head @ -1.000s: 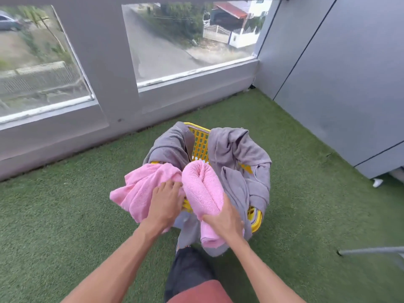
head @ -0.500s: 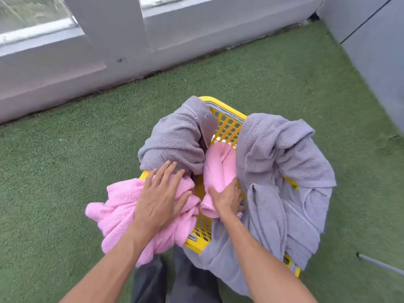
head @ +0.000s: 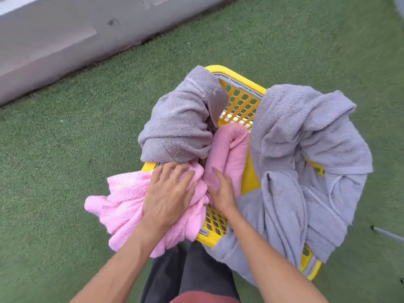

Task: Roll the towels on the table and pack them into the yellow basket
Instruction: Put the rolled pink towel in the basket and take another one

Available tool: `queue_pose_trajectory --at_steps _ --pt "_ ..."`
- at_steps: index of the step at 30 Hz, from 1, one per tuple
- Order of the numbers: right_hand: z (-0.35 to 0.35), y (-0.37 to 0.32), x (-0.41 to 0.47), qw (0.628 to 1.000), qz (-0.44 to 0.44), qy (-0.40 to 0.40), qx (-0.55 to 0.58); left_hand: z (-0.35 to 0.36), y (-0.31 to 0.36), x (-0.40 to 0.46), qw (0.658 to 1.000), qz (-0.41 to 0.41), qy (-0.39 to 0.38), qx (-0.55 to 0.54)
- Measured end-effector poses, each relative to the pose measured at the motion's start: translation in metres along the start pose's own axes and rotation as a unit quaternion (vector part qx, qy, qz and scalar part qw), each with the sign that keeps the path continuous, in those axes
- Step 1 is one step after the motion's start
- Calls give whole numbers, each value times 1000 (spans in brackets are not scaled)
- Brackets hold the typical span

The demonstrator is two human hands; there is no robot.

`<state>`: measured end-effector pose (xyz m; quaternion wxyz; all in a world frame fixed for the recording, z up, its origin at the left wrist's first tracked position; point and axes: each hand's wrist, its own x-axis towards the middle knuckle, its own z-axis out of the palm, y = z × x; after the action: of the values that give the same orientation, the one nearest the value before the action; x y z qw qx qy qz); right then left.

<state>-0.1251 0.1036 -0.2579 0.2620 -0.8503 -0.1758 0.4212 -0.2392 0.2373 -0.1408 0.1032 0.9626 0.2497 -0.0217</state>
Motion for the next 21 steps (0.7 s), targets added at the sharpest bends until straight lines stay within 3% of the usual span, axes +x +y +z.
queue_pose_trajectory --at_steps 2,6,13,18,21 --pt "-4 -8 -10 996 -78 -30 29 0 1 2 1000 6 -6 9" --pt "-10 -31 -25 986 -60 -90 129 -5 3 2 1000 0 -19 20" --pt "-19 -60 -41 976 -142 -36 163 -38 0 -18 986 -57 40 -151" --pt "-41 -89 -82 969 -183 -4 168 -72 8 -64 918 -158 101 -350" --pt "-52 -102 -118 966 -210 -4 150 -92 9 -104 881 -197 141 -406"
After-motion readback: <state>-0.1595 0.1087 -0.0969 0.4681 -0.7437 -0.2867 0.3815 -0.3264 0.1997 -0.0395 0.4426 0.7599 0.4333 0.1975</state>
